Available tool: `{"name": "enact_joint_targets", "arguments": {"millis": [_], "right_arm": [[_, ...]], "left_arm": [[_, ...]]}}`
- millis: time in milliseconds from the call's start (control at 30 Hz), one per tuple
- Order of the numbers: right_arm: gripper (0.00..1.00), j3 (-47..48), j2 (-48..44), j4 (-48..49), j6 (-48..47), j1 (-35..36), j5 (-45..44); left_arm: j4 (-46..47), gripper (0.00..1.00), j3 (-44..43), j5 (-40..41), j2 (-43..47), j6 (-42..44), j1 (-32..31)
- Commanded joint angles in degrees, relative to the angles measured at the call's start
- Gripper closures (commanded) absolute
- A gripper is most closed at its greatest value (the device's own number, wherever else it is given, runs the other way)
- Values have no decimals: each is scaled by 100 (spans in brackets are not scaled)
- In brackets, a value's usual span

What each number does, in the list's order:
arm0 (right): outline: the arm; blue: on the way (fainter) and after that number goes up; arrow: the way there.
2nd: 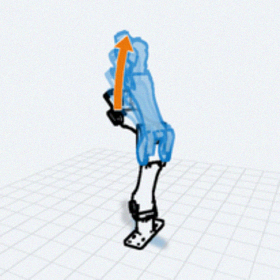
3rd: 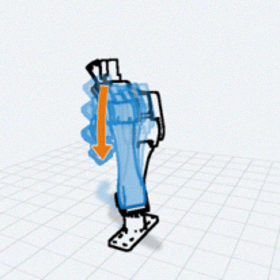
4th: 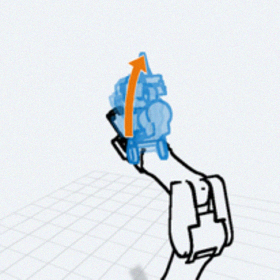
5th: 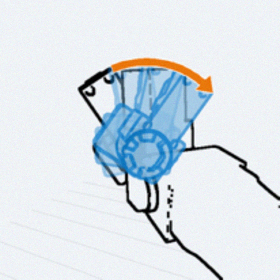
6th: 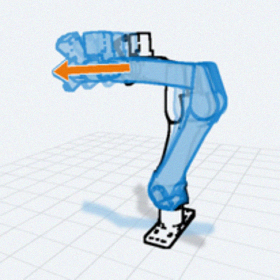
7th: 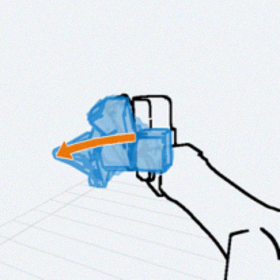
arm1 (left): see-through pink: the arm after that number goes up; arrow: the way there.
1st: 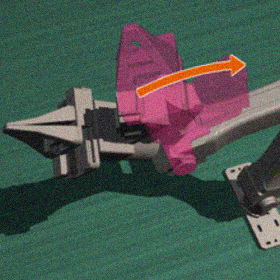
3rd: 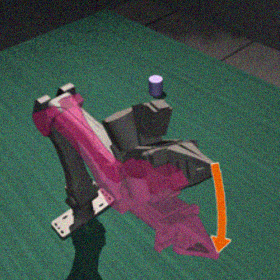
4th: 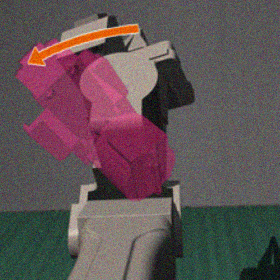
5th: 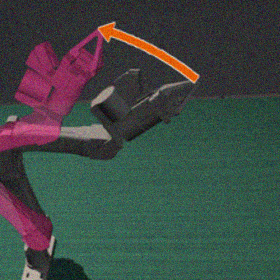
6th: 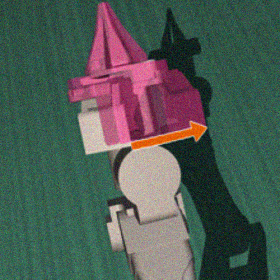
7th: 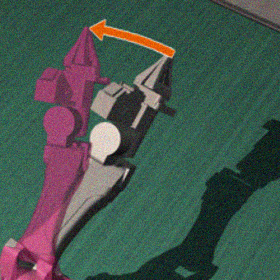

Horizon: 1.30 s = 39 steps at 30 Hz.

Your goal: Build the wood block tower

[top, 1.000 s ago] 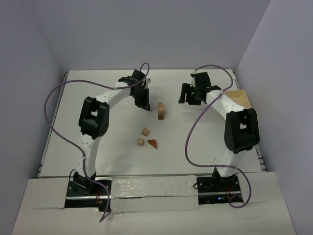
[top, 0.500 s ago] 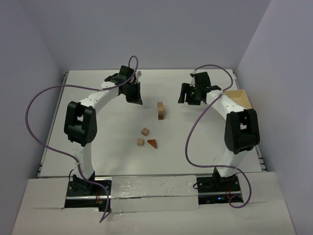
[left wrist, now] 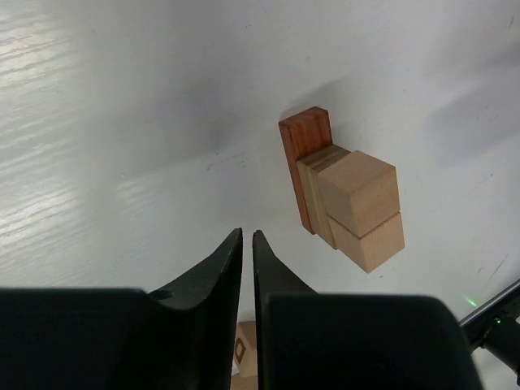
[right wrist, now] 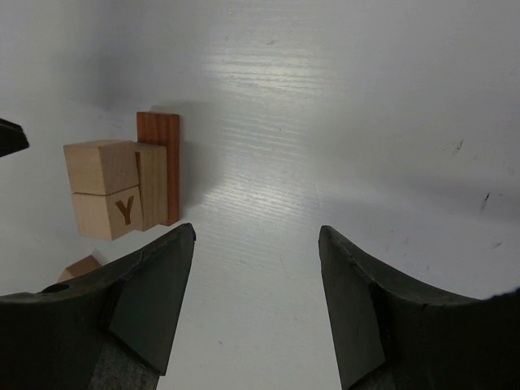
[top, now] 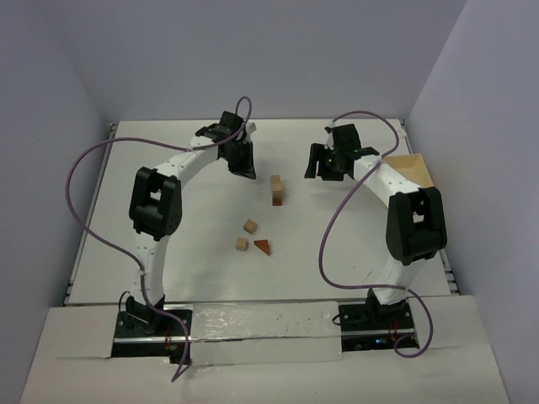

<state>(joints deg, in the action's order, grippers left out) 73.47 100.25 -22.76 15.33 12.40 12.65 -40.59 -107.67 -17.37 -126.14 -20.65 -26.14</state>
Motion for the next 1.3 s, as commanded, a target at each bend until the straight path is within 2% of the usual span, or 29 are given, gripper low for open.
{"name": "enact_joint_targets", "arguments": {"millis": [0,67,233,300,433,500,1267], "right_arm": [[30,44,-168,70,-52,52,-70],[29,36,-172,76,-51,52,-64],[29,36,-172,70,-57,52,-61],[29,36,-163,70,-65,52,-56],[29,36,-172,68,-65,52,-79],[29,36,-174,68,-57,52,-79],[29,44,-146,56,-48,52,-79]], "left_arm": [[-112,76,-412,-86,-157,8,-106],[-134,67,-473,-97,-241,5,-128],[-142,64,-500,-88,-315,17,-177],[-162,57,-495,-103,-357,10,-205],[-151,54,-472,-100,-385,8,-242],[-189,47,-507,-70,-448,-5,-258],[-178,43,-659,-138,-618,-88,-321]]}}
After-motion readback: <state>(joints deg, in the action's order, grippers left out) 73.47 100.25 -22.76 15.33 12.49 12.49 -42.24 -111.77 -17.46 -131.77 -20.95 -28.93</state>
